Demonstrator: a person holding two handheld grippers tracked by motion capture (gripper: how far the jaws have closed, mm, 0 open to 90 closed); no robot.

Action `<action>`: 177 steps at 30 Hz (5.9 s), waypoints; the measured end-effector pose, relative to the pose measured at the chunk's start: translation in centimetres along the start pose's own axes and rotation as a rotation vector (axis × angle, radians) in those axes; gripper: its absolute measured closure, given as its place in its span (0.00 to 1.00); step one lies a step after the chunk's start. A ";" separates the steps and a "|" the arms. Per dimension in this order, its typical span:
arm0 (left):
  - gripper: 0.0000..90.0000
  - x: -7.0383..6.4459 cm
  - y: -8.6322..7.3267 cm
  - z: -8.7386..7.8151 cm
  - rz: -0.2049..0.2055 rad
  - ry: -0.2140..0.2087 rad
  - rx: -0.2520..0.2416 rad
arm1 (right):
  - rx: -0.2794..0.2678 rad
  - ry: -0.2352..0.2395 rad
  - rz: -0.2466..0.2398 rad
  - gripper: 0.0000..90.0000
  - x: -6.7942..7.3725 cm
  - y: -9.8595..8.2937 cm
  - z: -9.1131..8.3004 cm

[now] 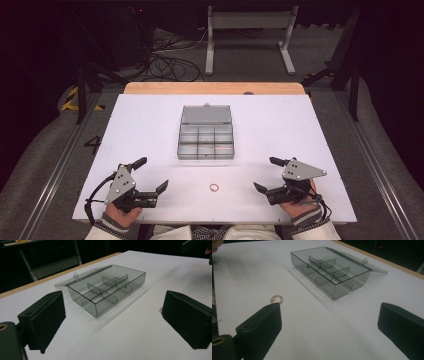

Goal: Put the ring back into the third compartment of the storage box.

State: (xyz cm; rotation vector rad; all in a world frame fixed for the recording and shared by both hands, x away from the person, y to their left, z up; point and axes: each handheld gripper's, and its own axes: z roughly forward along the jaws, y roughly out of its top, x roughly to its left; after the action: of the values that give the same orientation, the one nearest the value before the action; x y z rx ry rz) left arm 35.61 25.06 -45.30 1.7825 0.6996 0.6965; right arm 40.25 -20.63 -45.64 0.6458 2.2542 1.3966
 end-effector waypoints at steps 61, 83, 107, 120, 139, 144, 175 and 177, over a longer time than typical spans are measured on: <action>0.06 -0.1 0.2 -0.2 0.014 0.019 0.001 | 0.086 0.181 -0.061 0.13 2.9 6.1 6.0; 0.07 -0.2 0.2 -0.2 0.013 0.010 0.006 | 0.095 0.271 -0.037 0.12 3.6 7.3 8.1; 0.07 -0.2 0.2 -0.1 0.012 0.009 0.005 | 0.314 0.268 -0.037 0.49 4.5 7.0 10.6; 0.07 -0.2 0.2 -0.1 0.008 0.009 0.003 | 0.417 0.259 -0.048 0.62 4.9 6.4 12.2; 0.07 -0.2 0.2 -0.1 0.015 0.008 0.010 | 0.510 0.245 -0.089 0.72 5.6 5.6 13.6; 0.07 -0.2 0.2 -0.1 0.019 0.006 0.011 | 0.524 0.236 -0.103 0.73 5.8 5.4 13.8; 0.07 -0.2 0.2 -0.1 0.017 0.002 0.010 | 0.523 0.236 -0.088 0.96 6.0 5.4 13.6; 0.07 -0.3 0.2 -0.1 0.016 0.003 0.009 | 0.516 0.231 -0.091 0.96 6.0 5.5 13.4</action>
State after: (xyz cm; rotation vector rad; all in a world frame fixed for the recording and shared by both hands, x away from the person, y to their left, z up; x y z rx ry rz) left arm 35.41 24.87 -45.10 1.7975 0.6918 0.7083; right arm 43.94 -5.41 -46.80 0.5452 2.8228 0.8794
